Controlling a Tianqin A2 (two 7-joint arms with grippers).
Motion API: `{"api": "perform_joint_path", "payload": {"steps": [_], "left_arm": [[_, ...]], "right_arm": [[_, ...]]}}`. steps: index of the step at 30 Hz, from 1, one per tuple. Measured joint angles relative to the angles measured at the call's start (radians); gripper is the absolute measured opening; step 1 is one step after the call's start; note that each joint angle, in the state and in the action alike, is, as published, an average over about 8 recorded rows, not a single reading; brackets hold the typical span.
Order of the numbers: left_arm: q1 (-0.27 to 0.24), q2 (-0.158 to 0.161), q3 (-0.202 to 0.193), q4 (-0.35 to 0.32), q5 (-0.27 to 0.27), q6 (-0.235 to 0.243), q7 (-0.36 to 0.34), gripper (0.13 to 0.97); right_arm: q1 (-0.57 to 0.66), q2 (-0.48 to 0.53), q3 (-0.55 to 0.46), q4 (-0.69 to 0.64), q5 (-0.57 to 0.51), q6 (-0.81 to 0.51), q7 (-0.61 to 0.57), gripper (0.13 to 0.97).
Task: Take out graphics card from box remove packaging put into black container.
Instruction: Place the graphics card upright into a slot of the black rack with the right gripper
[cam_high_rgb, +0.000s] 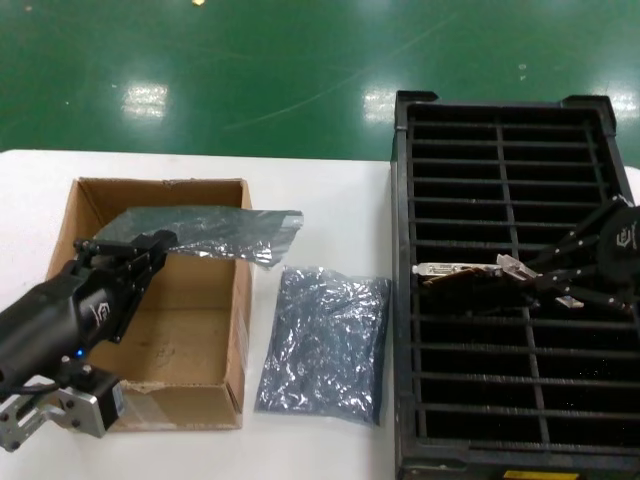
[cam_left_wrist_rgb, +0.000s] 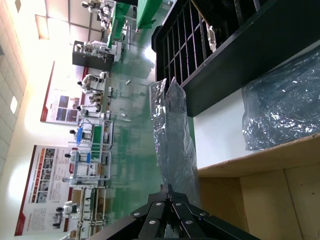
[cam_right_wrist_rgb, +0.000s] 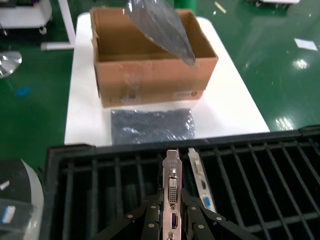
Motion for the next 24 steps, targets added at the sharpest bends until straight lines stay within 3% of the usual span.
{"api": "perform_joint_path", "payload": {"steps": [12, 24], "left_arm": [[0.000, 0.000, 0.000, 0.000, 0.000, 0.000, 0.000, 0.140], [0.000, 0.000, 0.000, 0.000, 0.000, 0.000, 0.000, 0.140]], "right_arm": [[0.081, -0.059, -0.052, -0.080, -0.083, -0.023, -0.073, 0.186], [0.084, -0.050, -0.053, -0.034, -0.080, -0.069, -0.094, 0.186]]}}
